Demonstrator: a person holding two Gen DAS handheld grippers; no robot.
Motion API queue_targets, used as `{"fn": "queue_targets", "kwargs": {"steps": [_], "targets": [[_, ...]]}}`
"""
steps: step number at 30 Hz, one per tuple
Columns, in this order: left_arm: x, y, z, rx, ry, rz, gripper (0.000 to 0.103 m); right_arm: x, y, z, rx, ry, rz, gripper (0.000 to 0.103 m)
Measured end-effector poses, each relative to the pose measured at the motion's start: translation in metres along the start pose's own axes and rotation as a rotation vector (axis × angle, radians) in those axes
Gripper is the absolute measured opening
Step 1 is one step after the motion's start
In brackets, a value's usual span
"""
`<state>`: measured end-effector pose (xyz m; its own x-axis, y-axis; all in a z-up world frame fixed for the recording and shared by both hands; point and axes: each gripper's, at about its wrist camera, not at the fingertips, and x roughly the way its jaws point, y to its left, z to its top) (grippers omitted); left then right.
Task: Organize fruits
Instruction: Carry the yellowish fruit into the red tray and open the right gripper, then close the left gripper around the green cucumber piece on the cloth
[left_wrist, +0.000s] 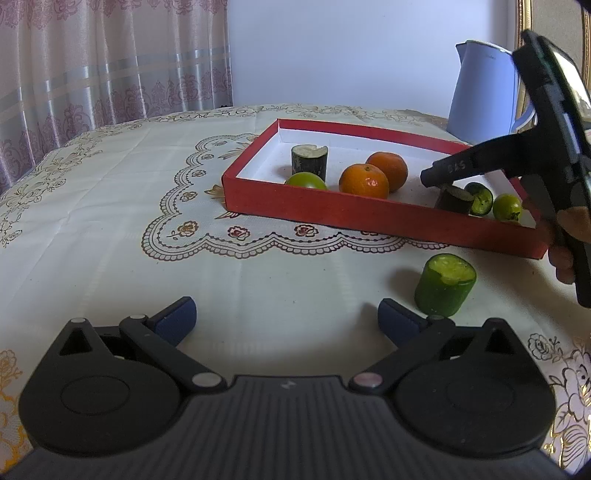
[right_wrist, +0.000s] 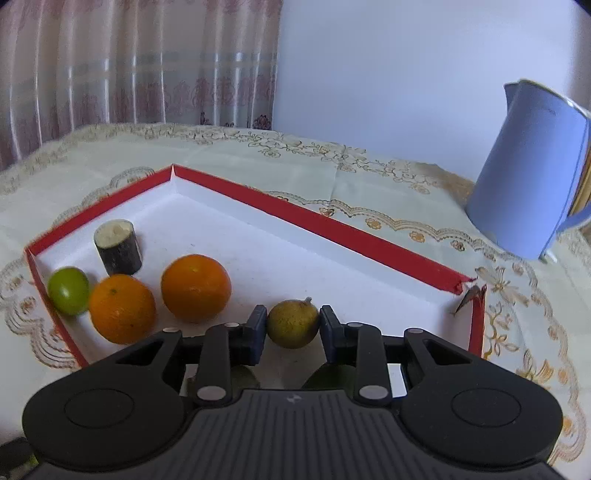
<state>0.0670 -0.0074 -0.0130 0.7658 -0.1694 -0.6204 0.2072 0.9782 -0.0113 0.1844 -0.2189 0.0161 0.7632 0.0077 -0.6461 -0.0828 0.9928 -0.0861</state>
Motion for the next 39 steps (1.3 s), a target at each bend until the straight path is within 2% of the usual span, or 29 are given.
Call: {"fn": "queue_targets", "kwargs": {"steps": [2,5,9,12,15,18,21,24,31,35,39], "targets": [[0.0,0.0,-0.001,0.003,-0.002,-0.009,0.103,-0.012,-0.004,-0.002,0.039,-0.032,0.0,0.03],[-0.006,0.0,-0.002,0.03,-0.023,-0.076,0.103,-0.042,-0.011,-0.011,0.088,-0.094,0.033,0.031],[-0.016,-0.006,-0.006,0.077,-0.069,-0.099,0.103,-0.084,-0.011,-0.041,0.076,-0.131,0.062,0.045],[-0.016,-0.01,-0.004,0.051,-0.042,-0.142,0.103,-0.11,-0.012,-0.067,0.072,-0.162,0.043,0.054],[-0.014,-0.014,-0.001,0.019,-0.021,-0.165,0.103,-0.124,-0.016,-0.088,0.091,-0.163,0.038,0.054],[-0.011,-0.021,0.001,0.021,-0.013,-0.15,0.103,-0.124,-0.02,-0.1,0.123,-0.121,0.057,0.056],[-0.009,-0.03,0.004,0.041,-0.009,-0.141,0.103,-0.12,-0.022,-0.109,0.131,-0.1,0.042,0.056],[-0.008,-0.041,0.005,0.07,-0.022,-0.104,0.103,-0.115,-0.027,-0.115,0.166,-0.078,0.053,0.056],[0.007,-0.058,0.013,0.111,-0.018,-0.073,0.103,-0.113,-0.032,-0.121,0.199,-0.079,0.053,0.072],[0.013,-0.06,0.014,0.117,-0.021,-0.053,0.1,-0.109,-0.03,-0.12,0.182,-0.059,0.058,0.078],[0.015,-0.06,0.015,0.119,-0.008,-0.065,0.096,-0.107,-0.023,-0.119,0.143,-0.043,0.044,0.082]]}}
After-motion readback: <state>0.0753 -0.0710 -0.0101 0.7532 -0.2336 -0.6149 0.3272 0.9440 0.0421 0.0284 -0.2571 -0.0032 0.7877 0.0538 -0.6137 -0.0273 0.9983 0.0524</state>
